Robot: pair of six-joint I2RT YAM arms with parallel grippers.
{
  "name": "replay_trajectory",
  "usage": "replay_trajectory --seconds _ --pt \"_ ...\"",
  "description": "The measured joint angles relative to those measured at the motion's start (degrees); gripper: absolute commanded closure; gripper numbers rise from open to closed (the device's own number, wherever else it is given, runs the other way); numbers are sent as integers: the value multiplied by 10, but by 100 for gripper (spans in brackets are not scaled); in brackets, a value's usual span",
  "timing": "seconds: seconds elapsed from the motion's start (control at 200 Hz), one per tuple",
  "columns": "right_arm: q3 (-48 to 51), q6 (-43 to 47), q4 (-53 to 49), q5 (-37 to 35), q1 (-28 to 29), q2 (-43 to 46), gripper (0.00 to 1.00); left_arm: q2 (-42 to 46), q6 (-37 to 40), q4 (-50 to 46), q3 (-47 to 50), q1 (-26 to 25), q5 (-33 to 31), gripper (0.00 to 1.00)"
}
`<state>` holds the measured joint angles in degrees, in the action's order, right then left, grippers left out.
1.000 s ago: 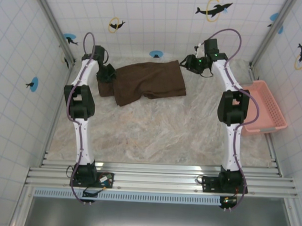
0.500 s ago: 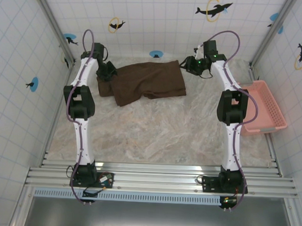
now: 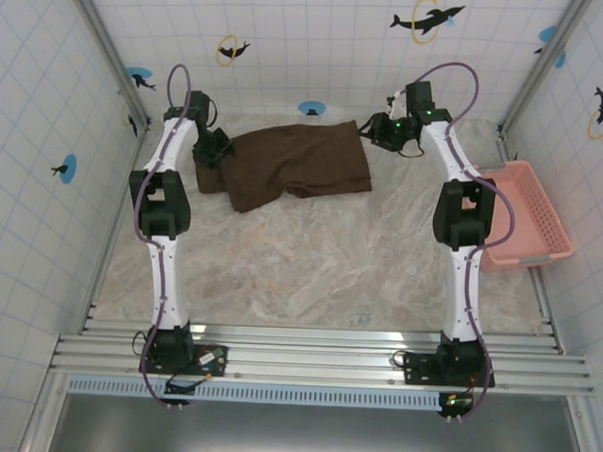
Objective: Roll up the long pants
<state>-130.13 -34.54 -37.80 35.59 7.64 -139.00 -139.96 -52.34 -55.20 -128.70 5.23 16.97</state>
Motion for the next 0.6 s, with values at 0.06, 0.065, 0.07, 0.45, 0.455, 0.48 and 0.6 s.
replay_trajectory --seconds 0.06,0.065,0.07,0.45,0.455,0.48,0.6 --pt "0 0 0 0 0 0 41 -4 0 0 4 0 -2 54" --pt "0 0 0 0 0 0 41 -4 0 0 4 0 -2 54" --pt "0 0 0 0 0 0 41 -5 0 0 5 0 -2 54" --pt "7 1 0 0 -1 0 41 -5 13 -9 11 0 -28 54" --pt "7 1 0 0 -1 0 41 -5 14 -10 11 0 -28 54" --pt "7 0 0 0 -1 0 41 -5 15 -11 12 0 -29 54" --pt "7 0 0 0 -1 0 41 -5 19 -15 16 0 -35 54"
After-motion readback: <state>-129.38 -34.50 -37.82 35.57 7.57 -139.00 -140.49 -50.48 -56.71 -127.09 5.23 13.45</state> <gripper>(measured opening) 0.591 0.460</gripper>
